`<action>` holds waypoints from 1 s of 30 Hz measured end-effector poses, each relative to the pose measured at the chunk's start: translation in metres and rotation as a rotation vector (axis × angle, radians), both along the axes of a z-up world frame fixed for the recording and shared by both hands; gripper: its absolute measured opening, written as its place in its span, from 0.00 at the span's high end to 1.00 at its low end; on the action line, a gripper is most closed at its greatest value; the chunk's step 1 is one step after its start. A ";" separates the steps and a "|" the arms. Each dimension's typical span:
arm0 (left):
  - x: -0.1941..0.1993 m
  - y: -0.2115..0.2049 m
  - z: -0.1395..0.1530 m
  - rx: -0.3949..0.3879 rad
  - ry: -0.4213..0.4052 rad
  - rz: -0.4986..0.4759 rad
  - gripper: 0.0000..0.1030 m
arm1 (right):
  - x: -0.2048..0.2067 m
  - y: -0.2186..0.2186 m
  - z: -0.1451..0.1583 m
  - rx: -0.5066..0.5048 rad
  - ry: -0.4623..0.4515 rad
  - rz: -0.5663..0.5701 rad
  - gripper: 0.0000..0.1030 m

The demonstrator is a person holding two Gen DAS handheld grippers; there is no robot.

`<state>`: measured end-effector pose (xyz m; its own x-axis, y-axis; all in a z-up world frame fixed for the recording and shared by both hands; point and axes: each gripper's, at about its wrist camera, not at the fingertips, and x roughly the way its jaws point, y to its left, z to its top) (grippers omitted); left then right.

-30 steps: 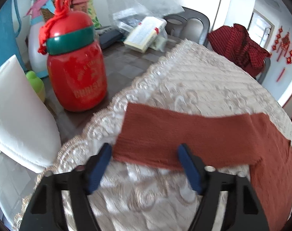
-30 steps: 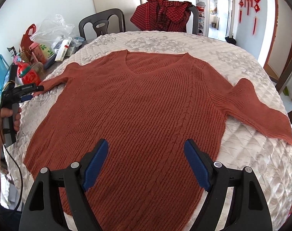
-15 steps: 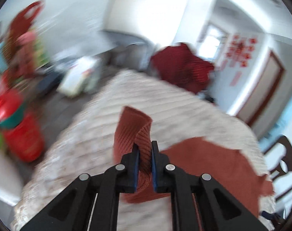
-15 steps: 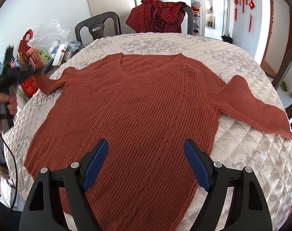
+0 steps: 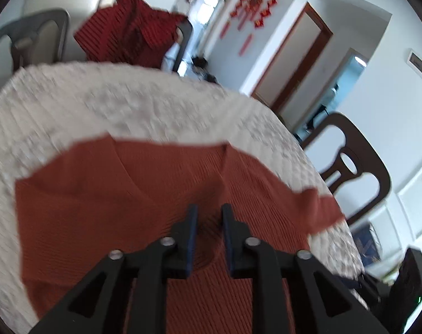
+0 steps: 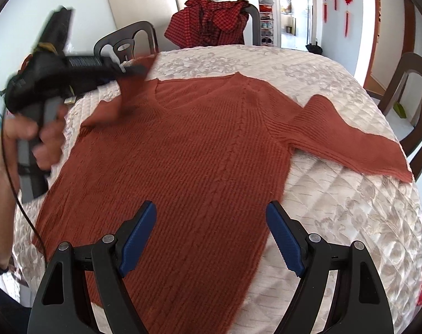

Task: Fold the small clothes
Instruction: 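Fold the held sleeve across the sweater body with the left tool, then release the sleeve and lift the left tool away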

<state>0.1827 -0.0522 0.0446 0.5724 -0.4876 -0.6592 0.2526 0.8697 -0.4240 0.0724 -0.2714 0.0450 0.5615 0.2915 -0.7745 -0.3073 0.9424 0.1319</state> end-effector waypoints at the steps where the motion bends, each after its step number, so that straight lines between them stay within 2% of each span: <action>1: -0.008 0.002 0.002 -0.006 -0.010 -0.005 0.72 | 0.001 -0.002 0.001 0.008 -0.002 -0.004 0.22; 3: -0.024 0.014 0.010 0.008 -0.056 0.017 0.63 | 0.005 -0.004 0.004 0.027 0.000 -0.013 0.22; 5: -0.040 0.034 0.020 0.031 -0.114 0.070 0.60 | 0.009 -0.004 0.006 0.045 -0.002 -0.017 0.22; 7: -0.047 0.056 0.024 0.100 -0.145 0.148 0.59 | 0.015 0.000 0.010 0.074 -0.011 -0.015 0.22; 10: -0.040 0.085 0.016 0.264 -0.106 0.289 0.59 | 0.027 0.007 0.013 0.120 -0.012 -0.002 0.22; 12: -0.033 0.106 0.003 0.298 -0.030 0.344 0.59 | 0.040 0.015 0.015 0.141 -0.012 0.004 0.28; 16: -0.023 0.125 -0.024 0.238 0.096 0.346 0.60 | 0.067 0.032 0.013 0.166 0.004 0.038 0.41; 17: -0.022 0.125 -0.029 0.222 0.106 0.340 0.66 | 0.076 0.036 0.009 0.174 0.024 0.042 0.47; 18: -0.024 0.125 -0.030 0.202 0.104 0.325 0.81 | 0.083 0.039 0.006 0.178 0.042 0.044 0.50; 19: -0.024 0.125 -0.031 0.188 0.095 0.314 0.85 | 0.094 0.043 0.000 0.176 0.066 0.046 0.56; 21: -0.026 0.127 -0.029 0.169 0.080 0.324 0.90 | 0.112 0.052 -0.008 0.172 0.102 0.043 0.58; 22: -0.029 0.132 -0.029 0.133 0.074 0.328 0.90 | 0.115 0.054 -0.010 0.175 0.110 0.051 0.60; 23: -0.031 0.139 -0.031 0.105 0.069 0.338 0.90 | 0.121 0.059 -0.012 0.178 0.119 0.057 0.67; 25: -0.035 0.151 -0.034 0.084 0.074 0.376 0.92 | 0.128 0.065 -0.014 0.180 0.128 0.068 0.73; 28: -0.040 0.164 -0.041 0.089 0.084 0.437 0.95 | 0.138 0.078 -0.021 0.165 0.135 0.087 0.73; 30: -0.043 0.170 -0.042 0.068 0.082 0.434 0.95 | 0.142 0.084 -0.023 0.151 0.136 0.091 0.73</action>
